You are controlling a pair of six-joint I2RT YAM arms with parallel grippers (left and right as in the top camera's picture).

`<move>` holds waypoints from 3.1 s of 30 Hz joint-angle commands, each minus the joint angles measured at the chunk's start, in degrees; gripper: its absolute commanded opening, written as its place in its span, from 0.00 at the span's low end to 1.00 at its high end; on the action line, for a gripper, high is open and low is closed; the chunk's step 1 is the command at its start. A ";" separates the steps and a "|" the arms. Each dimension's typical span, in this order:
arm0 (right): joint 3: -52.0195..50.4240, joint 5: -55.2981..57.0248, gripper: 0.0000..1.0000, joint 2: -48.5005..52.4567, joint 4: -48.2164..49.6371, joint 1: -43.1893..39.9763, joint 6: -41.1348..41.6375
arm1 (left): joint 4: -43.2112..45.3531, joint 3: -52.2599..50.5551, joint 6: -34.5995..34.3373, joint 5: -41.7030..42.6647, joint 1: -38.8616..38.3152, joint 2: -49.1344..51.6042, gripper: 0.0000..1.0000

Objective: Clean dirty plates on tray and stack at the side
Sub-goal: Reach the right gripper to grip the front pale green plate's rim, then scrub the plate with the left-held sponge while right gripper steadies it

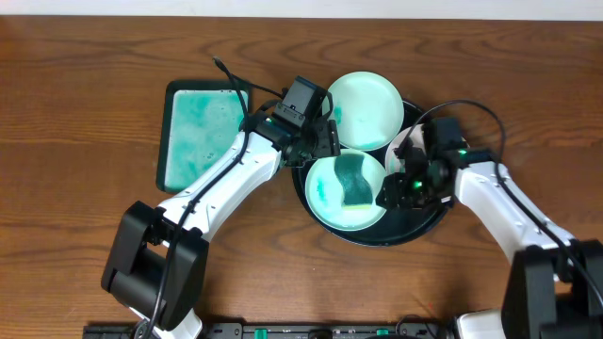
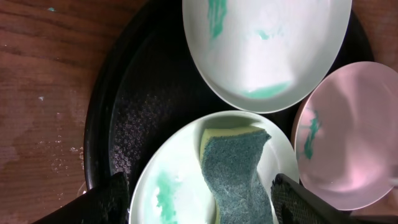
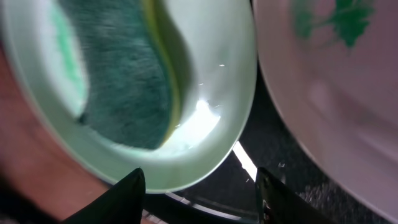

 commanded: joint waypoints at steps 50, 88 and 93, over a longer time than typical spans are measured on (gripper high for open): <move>3.58 6.58 0.27 9.60 17.77 0.94 5.99 | -2.12 -0.11 -3.98 2.21 -9.46 5.20 0.57; 3.54 5.62 0.01 9.64 17.38 4.52 18.01 | -1.40 -0.11 -5.53 -3.37 -9.46 5.29 0.43; 3.54 6.43 0.01 9.64 17.38 5.64 18.10 | -1.22 -0.11 -6.56 -6.03 -9.46 5.31 0.43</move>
